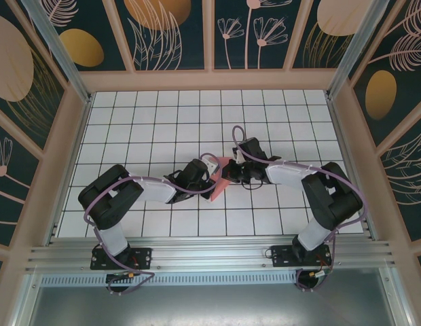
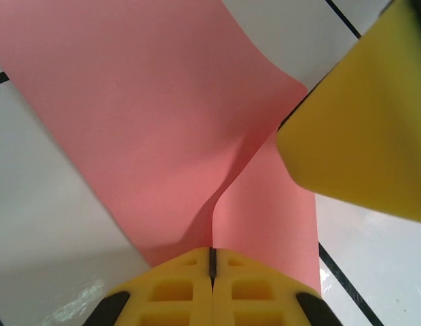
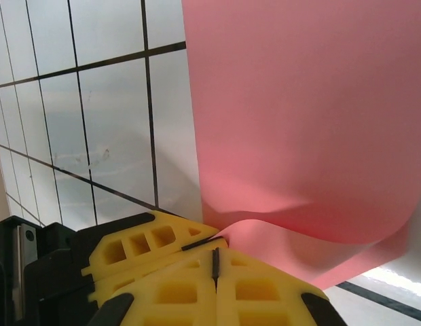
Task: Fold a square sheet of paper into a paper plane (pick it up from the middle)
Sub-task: Third fold the triangle at the center of the table.
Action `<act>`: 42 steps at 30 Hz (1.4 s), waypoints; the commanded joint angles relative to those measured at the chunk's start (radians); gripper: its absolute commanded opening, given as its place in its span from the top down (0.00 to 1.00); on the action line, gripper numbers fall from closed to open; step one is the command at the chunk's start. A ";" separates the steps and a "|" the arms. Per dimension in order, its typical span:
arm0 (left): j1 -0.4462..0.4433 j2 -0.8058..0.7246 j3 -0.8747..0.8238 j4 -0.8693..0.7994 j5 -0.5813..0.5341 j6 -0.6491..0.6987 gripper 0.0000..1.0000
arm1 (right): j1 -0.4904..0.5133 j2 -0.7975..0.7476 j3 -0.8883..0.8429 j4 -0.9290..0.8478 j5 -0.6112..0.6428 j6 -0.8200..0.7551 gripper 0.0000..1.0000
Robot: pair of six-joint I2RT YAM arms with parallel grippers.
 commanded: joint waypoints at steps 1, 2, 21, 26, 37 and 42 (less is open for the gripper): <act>0.007 0.016 -0.010 -0.029 -0.006 0.019 1.00 | 0.013 0.019 -0.036 0.067 -0.020 0.041 0.98; 0.007 0.015 -0.009 -0.029 -0.007 0.018 1.00 | 0.014 0.018 -0.042 0.075 -0.021 0.045 0.98; 0.008 0.023 -0.009 -0.046 -0.002 0.024 1.00 | -0.005 0.082 -0.101 0.136 -0.003 0.039 0.97; 0.007 0.020 -0.009 -0.054 -0.015 0.026 1.00 | -0.017 0.028 -0.089 0.117 -0.014 0.024 0.96; 0.007 0.022 -0.002 -0.067 -0.018 0.033 1.00 | -0.062 0.027 -0.110 0.115 0.002 0.010 0.96; 0.008 0.020 -0.005 -0.069 -0.018 0.033 1.00 | -0.065 0.090 -0.112 0.110 0.037 0.007 0.97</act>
